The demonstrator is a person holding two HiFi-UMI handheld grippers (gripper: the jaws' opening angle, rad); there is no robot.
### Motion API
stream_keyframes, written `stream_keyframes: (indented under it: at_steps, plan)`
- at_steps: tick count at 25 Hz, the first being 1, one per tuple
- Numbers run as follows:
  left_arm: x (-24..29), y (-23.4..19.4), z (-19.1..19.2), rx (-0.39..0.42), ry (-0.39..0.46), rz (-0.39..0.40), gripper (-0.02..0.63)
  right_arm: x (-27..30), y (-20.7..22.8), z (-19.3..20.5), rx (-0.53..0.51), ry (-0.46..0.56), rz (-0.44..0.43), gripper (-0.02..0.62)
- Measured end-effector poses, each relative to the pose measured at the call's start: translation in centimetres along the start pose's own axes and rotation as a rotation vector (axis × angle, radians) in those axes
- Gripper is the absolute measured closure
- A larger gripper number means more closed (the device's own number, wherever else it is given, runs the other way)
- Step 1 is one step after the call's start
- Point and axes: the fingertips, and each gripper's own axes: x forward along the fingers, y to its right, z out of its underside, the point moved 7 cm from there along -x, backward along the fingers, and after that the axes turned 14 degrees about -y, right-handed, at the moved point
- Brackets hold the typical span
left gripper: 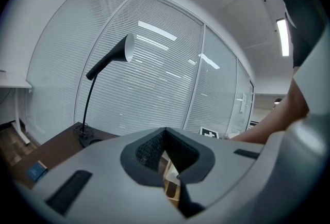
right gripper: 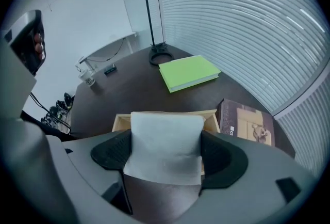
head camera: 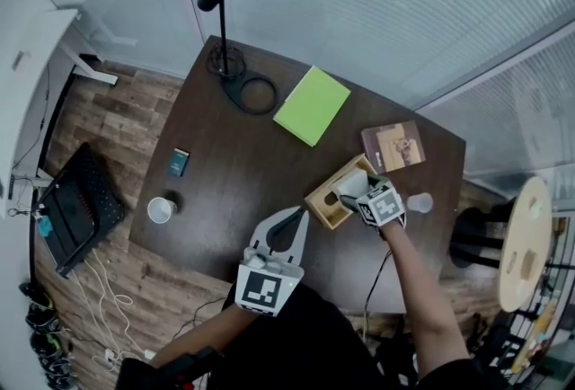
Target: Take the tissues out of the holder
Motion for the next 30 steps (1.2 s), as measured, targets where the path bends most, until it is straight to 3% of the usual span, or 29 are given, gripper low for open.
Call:
stream_keyframes:
  at_steps: [8, 22, 30]
  plan:
    - [-0.4, 2.3, 0.0, 0.030, 0.004, 0.041, 0.611, -6.1, -2.5, 2.0, 0.124, 0.282, -0.022, 0.175]
    - [-1.3, 7.4, -1.1, 0.107, 0.039, 0.111, 0.611, -20.0, -8.2, 7.7, 0.334, 0.857, 0.087, 0.175]
    - [-1.5, 10.5, -2.3, 0.146, 0.072, 0.158, 0.611, -25.1, -10.8, 10.8, 0.351, 0.957, 0.156, 0.175]
